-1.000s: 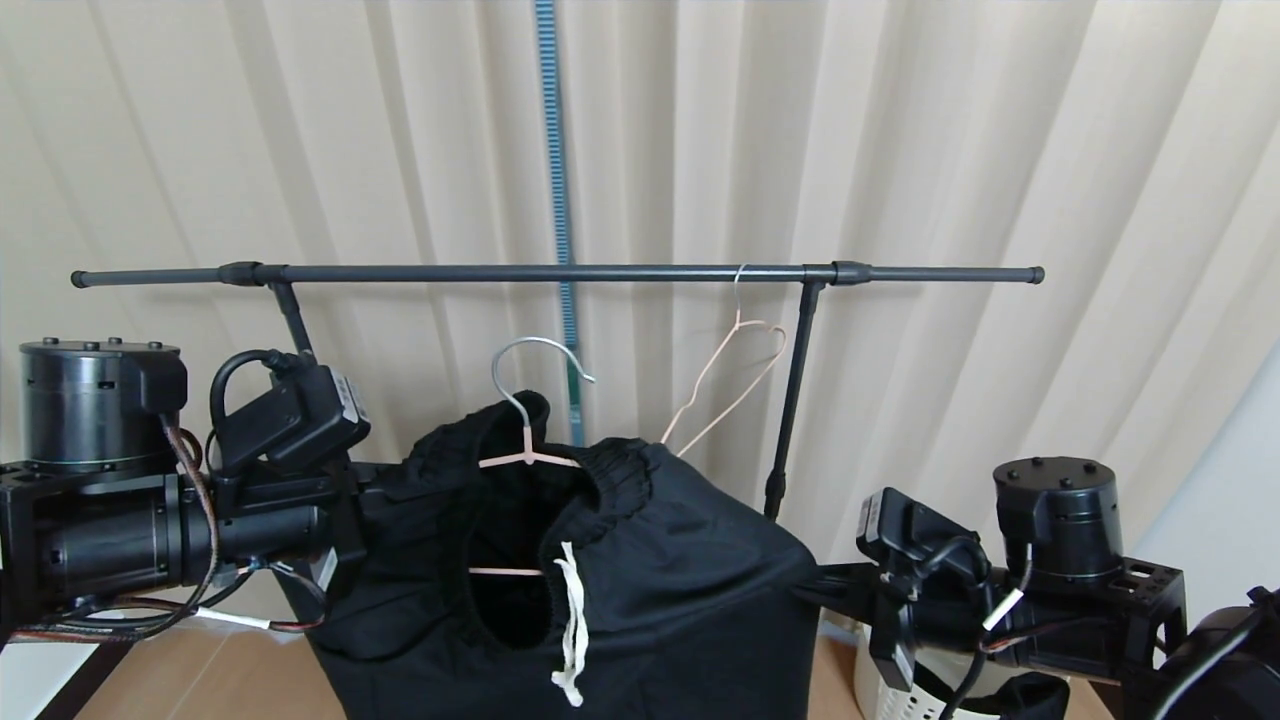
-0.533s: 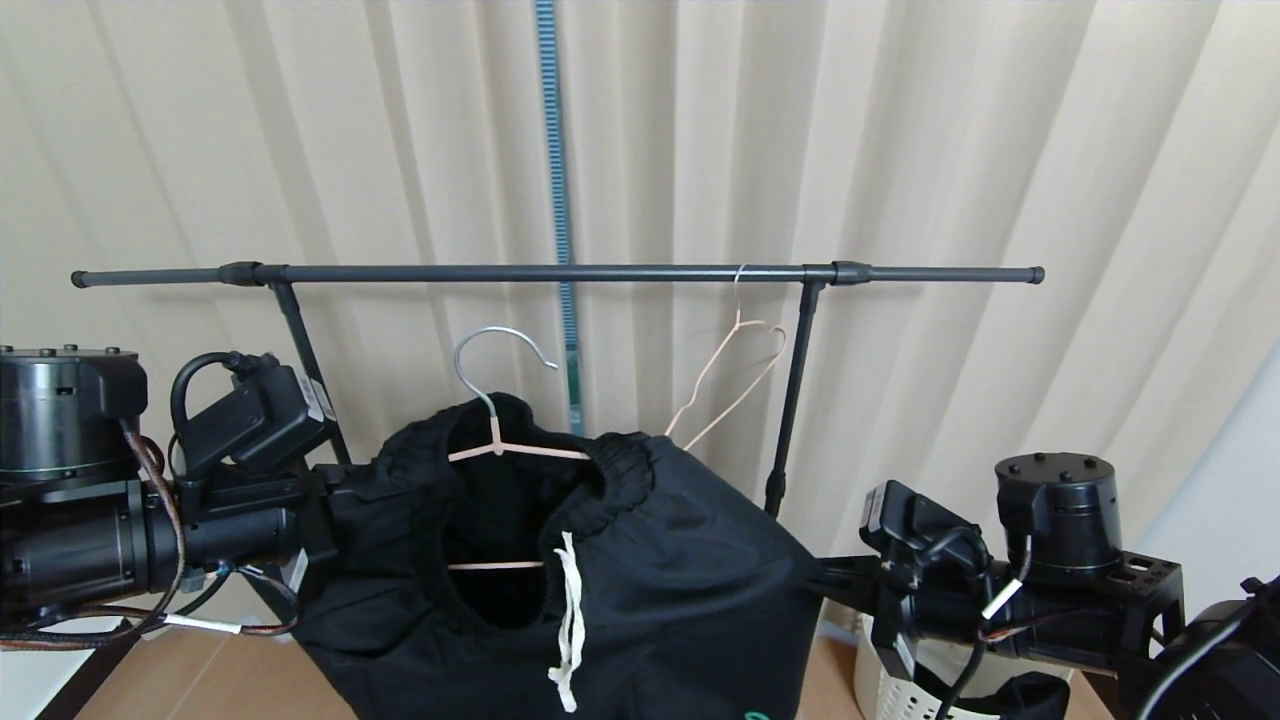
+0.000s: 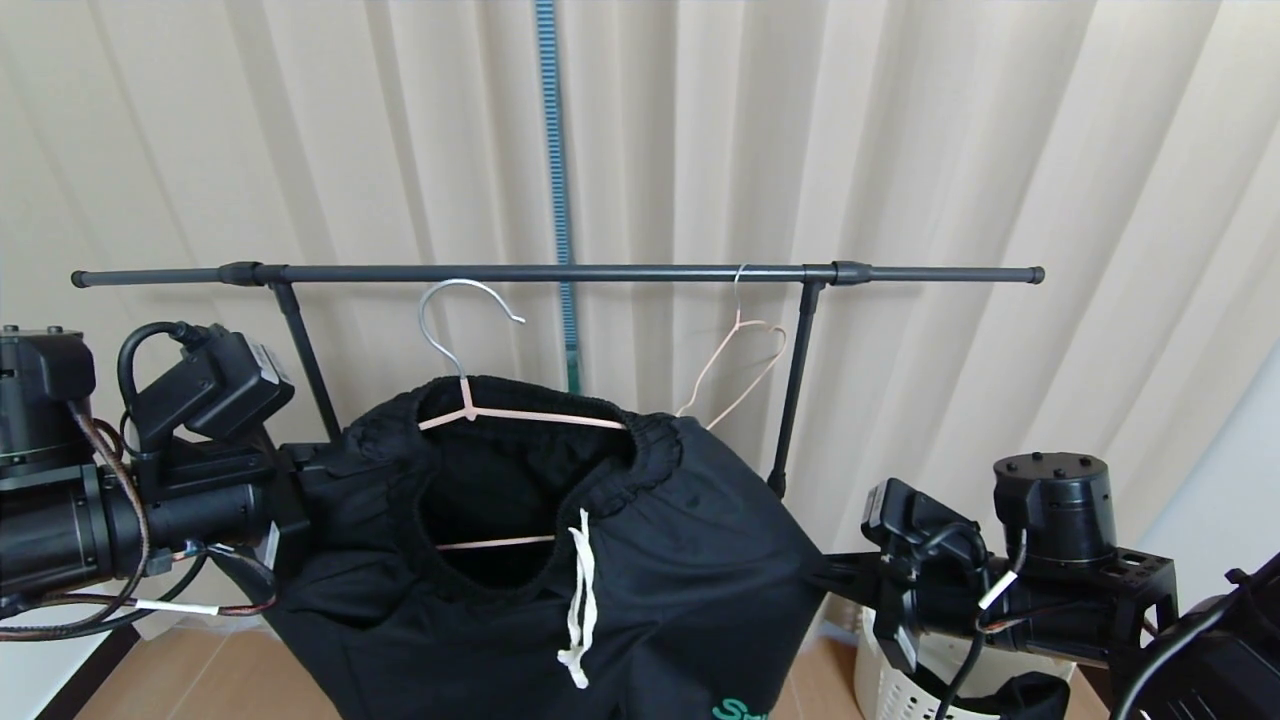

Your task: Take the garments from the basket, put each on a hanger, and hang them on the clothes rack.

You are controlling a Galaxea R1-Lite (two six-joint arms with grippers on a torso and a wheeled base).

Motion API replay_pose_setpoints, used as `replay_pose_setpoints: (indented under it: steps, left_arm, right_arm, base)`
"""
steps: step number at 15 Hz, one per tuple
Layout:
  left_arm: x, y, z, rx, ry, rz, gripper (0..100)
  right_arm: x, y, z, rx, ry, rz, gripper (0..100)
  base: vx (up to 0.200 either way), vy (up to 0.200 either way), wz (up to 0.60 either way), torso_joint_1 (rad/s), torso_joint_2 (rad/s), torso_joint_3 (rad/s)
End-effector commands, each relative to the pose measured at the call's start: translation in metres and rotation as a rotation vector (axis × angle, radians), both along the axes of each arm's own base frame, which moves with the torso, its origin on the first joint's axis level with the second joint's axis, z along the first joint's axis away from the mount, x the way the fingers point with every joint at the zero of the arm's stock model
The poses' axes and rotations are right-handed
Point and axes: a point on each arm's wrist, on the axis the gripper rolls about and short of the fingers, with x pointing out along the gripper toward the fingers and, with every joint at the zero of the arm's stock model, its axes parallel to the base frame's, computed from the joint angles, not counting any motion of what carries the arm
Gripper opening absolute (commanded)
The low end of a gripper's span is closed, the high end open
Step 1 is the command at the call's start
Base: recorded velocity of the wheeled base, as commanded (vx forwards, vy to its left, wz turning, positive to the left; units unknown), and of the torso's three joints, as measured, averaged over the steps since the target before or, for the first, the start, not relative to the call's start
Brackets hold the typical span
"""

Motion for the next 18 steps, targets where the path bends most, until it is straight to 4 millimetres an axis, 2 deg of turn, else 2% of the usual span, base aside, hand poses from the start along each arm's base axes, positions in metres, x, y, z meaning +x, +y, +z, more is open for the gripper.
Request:
replay_pose_setpoints:
  steps: [1,5,10,11,18]
  left_arm:
    - [0.0,0.001,0.004,-0.002,-0.016,0.007,0]
    - [0.001,0.004,0.012,-0.024,-0.033,0.026,0]
    - [0.003,0.003,0.01,-0.026,-0.022,0.026,0]
    - [0.004,0.003,0.01,-0.027,-0.018,0.025,0]
    - [0.01,0.002,0.002,-0.037,0.026,0.032,0]
  right_arm:
    - [0.001,-0.001,-0.002,-0.003,0.006,-0.004,0]
    - [0.001,-0.001,-0.003,-0.005,0.008,-0.003,0]
    - [-0.001,0.001,-0.006,-0.016,0.015,0.006,0]
    - [-0.004,0.003,-0.004,-0.021,0.005,0.024,100]
    - [-0.016,0.001,0.013,-0.005,-0.059,0.045,100]
  base:
    - [0.0,0.0,0.0,0.0,0.0,0.0]
    - [0.0,0.0,0.0,0.0,0.0,0.0]
    - [0.0,0.0,0.0,0.0,0.0,0.0]
    - [0.0,0.0,0.0,0.0,0.0,0.0]
    - [0.0,0.0,0.0,0.0,0.0,0.0]
